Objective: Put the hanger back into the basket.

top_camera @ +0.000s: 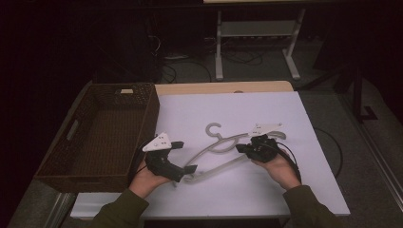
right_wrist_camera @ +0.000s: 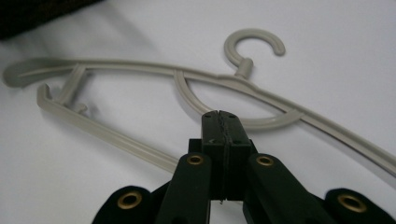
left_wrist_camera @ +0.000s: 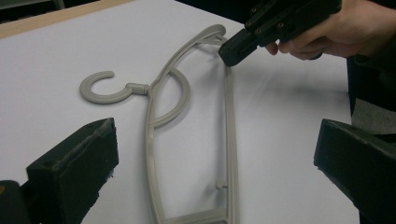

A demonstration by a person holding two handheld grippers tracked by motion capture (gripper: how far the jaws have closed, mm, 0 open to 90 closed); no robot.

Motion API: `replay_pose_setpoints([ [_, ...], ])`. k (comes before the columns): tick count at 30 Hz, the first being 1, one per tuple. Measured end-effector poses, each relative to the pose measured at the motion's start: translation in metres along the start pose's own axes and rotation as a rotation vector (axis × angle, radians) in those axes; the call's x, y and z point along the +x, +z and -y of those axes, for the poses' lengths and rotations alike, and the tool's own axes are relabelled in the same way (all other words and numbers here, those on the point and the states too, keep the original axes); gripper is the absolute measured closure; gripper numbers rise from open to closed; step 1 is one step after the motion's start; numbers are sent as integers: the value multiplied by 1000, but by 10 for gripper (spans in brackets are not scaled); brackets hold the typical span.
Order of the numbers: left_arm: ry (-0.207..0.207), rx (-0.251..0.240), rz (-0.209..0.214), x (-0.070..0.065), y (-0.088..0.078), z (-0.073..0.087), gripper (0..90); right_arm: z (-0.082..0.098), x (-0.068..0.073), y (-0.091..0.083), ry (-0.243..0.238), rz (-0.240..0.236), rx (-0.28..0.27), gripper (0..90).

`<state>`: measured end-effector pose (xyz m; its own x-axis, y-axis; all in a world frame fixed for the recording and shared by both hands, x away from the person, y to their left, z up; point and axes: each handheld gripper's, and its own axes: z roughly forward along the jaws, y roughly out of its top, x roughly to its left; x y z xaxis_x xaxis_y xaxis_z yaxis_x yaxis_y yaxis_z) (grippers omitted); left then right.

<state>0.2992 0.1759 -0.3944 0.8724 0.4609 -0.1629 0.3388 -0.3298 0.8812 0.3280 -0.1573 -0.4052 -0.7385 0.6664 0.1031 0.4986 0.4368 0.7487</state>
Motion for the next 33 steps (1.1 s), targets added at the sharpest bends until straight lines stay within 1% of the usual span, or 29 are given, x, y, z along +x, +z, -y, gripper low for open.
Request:
replay_pose_setpoints([
  [2, -3, -2, -1, 0, 0, 0, 0, 2, -1, 2, -12, 5, 19, 894],
  [3, -3, -1, -1, 0, 0, 0, 0, 3, 0, 3, -3, 11, 30, 894],
  [7, -6, 1, -1, 1, 0, 0, 0, 5, -2, 6, -25, 28, 58, 894],
  [9, -6, 2, 0, 1, 0, 0, 0, 7, -3, 8, -22, 35, 69, 894],
  [13, -5, 2, -2, 0, 0, 0, 0, 11, -6, 9, -15, 35, 89, 894],
  [23, -12, 3, 2, 0, 1, 0, 0, 15, -6, 10, -16, 35, 113, 894],
  [31, -1, 16, 1, 1, 2, 0, 0, 18, -7, 12, -12, 40, 132, 895],
  [33, -5, 18, 2, 1, 2, 1, 0, 18, -7, 13, -14, 39, 136, 895],
])
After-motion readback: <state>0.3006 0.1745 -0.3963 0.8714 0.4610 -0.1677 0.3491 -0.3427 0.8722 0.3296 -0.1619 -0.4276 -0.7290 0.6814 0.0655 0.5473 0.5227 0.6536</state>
